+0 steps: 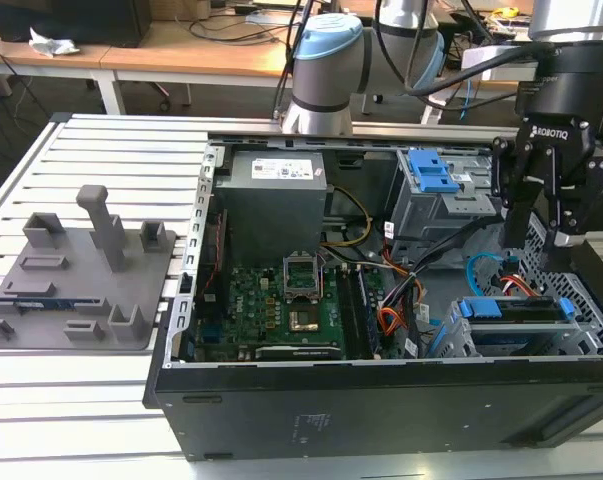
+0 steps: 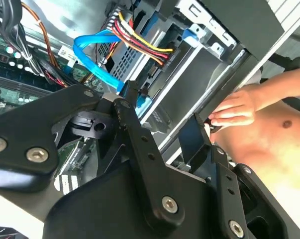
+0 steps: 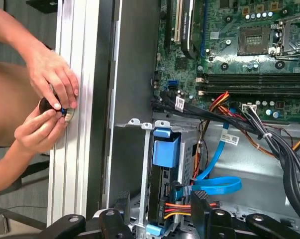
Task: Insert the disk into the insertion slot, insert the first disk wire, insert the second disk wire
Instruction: 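Insert the second disk wire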
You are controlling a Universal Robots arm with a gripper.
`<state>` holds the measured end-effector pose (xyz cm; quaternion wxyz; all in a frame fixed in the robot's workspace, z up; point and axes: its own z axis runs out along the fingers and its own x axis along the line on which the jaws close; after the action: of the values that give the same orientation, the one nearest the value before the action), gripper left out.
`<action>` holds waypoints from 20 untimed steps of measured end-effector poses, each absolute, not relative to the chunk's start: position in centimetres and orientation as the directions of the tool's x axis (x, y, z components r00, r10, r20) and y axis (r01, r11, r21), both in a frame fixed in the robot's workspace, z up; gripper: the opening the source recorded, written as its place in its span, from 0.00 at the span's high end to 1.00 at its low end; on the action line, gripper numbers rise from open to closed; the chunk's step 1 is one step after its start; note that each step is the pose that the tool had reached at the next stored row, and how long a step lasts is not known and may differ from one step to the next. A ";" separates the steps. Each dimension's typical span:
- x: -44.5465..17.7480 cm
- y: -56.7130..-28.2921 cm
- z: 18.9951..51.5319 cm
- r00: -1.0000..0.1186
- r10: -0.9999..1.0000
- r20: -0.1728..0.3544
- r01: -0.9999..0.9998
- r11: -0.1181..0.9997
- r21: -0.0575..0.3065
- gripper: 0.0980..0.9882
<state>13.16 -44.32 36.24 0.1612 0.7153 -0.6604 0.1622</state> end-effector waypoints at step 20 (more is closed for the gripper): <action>12.2 -43.7 35.0 0.147 -0.883 0.446 -0.988 -0.153 0.024 0.70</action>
<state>12.18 -43.74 34.97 0.1578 0.7408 -0.6314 0.1665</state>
